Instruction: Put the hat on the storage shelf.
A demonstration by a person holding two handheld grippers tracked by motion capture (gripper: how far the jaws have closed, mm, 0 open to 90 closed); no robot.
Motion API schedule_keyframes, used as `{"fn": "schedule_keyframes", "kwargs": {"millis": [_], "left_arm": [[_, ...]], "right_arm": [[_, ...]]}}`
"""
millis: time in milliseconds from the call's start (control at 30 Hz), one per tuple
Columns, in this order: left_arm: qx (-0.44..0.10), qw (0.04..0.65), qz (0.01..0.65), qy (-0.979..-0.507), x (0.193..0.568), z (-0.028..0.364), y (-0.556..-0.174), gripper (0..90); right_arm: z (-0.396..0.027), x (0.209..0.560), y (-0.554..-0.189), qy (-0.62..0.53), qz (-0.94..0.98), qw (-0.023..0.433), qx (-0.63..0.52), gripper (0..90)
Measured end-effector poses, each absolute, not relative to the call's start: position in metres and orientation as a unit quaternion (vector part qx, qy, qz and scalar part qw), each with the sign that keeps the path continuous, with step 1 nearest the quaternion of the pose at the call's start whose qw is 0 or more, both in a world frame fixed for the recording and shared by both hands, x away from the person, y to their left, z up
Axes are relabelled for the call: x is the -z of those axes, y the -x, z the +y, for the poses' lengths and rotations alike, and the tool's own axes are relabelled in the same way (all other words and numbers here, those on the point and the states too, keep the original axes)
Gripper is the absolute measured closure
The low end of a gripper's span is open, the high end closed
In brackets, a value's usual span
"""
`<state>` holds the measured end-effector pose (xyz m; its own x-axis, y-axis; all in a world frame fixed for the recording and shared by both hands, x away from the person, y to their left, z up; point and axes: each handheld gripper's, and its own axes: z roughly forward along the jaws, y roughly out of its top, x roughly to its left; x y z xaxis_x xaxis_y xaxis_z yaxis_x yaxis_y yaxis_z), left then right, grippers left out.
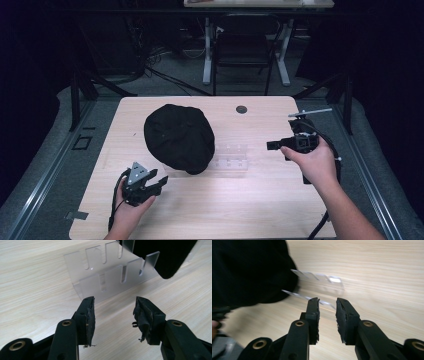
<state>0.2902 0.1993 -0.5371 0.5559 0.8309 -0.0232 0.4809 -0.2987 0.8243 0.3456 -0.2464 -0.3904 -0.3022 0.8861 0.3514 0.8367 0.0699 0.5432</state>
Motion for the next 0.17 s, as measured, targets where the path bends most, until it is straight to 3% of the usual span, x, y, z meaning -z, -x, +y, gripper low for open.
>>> {"fn": "schedule_keyframes", "kwargs": {"millis": [67, 167], "left_arm": [[-0.212, 0.419, 0.418, -0.778, 0.537, 0.195, -0.290, 51.1], [-0.210, 0.423, 0.410, -0.780, 0.536, 0.188, -0.290, 51.1]], "right_arm": [[-0.247, 0.393, -0.340, -0.589, 0.735, 0.067, -0.330, 71.9], [-0.249, 0.400, -0.333, -0.588, 0.732, 0.054, -0.340, 71.5]]}}
